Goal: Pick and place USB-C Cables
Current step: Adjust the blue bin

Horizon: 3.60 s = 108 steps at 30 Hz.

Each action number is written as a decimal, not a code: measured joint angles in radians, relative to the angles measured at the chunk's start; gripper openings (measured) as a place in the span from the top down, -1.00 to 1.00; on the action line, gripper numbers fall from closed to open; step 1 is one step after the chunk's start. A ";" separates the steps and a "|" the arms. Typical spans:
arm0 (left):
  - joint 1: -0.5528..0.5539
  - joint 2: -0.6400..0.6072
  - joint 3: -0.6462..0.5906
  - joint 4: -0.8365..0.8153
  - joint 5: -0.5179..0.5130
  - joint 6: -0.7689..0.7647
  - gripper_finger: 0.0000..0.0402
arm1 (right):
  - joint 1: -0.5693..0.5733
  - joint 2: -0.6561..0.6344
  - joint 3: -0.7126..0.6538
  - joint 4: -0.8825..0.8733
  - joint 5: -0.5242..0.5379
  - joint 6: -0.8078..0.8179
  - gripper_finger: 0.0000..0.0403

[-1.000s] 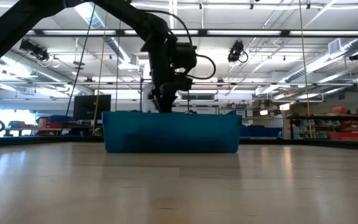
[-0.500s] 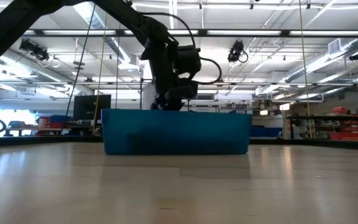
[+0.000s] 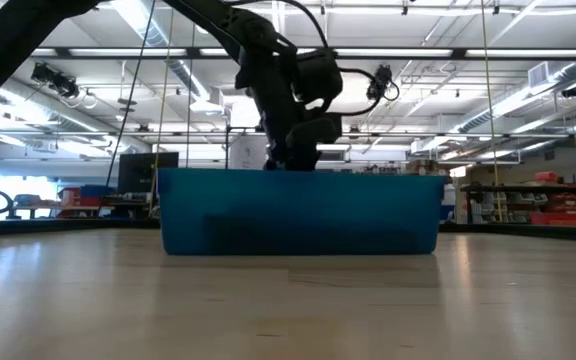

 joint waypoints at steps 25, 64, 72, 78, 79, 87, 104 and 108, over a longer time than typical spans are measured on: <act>-0.033 -0.002 0.001 0.066 0.014 -0.014 1.00 | 0.000 0.000 0.000 0.000 -0.003 0.000 0.73; -0.261 -0.010 0.193 -0.632 -0.222 -0.314 1.00 | 0.000 0.000 0.000 -0.009 0.024 -0.039 0.73; -0.248 -0.010 0.162 -0.596 -0.282 -0.288 1.00 | 0.000 0.000 0.000 -0.009 0.024 -0.039 0.73; -0.262 -0.009 0.060 -0.598 -0.210 -0.316 1.00 | 0.000 0.000 0.000 -0.013 0.024 -0.039 0.73; -0.268 -0.009 0.043 -0.598 -0.205 -0.324 1.00 | 0.000 0.000 0.000 -0.013 0.024 -0.039 0.73; -0.283 -0.009 -0.058 -0.575 -0.229 -0.326 1.00 | 0.000 0.000 0.000 -0.008 0.024 -0.038 0.73; -0.152 -0.009 -0.062 -0.535 -0.377 -0.201 1.00 | 0.000 0.000 0.000 -0.015 0.016 -0.005 0.73; -0.160 -0.009 -0.044 -0.550 -0.377 -0.200 1.00 | 0.000 0.000 0.000 -0.022 0.016 -0.004 0.73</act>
